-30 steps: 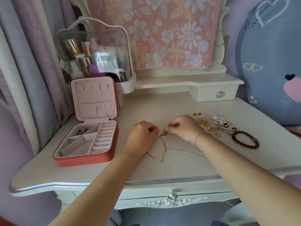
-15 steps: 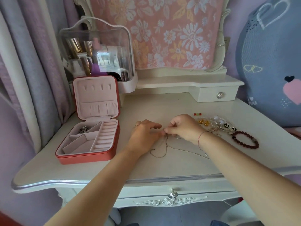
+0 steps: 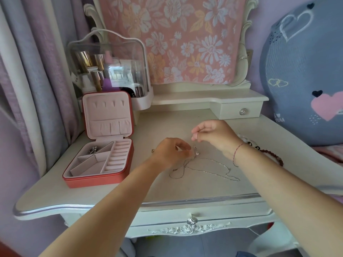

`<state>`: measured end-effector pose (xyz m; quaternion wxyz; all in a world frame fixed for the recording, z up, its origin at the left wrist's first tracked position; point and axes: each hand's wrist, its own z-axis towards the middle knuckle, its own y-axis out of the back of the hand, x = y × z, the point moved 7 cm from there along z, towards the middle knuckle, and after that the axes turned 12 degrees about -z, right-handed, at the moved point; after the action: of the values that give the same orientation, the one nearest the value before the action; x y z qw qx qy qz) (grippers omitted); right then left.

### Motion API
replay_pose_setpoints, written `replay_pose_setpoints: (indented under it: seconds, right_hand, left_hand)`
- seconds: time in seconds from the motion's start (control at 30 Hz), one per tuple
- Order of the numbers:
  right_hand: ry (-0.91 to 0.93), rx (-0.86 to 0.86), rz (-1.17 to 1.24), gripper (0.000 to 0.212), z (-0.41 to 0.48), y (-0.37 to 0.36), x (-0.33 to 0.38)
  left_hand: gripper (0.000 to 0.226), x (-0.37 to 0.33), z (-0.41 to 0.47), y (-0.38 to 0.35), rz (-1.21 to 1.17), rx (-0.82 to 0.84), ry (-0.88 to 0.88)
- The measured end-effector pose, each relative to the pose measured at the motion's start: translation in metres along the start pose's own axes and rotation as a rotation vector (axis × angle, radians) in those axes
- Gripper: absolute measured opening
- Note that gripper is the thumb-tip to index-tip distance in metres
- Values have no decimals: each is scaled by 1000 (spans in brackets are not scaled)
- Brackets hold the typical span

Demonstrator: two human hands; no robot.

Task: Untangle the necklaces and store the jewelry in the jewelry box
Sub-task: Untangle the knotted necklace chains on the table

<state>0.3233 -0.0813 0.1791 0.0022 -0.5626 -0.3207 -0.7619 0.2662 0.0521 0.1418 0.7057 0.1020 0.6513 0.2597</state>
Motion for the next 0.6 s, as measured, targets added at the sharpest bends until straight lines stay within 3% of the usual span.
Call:
replay_pose_setpoints:
  seconds: [0.23, 0.43, 0.6]
  right_hand:
    - [-121, 100, 271, 13, -5, -1, -1]
    - [-188, 130, 267, 14, -15, -4, -13]
    - [-201, 199, 353, 10, -24, -15, -26]
  left_hand:
    - [9, -4, -8, -10, -352, 13, 27]
    - [18, -6, -14, -12, -621, 80, 103]
    - [22, -12, -17, -11, -595, 58, 101]
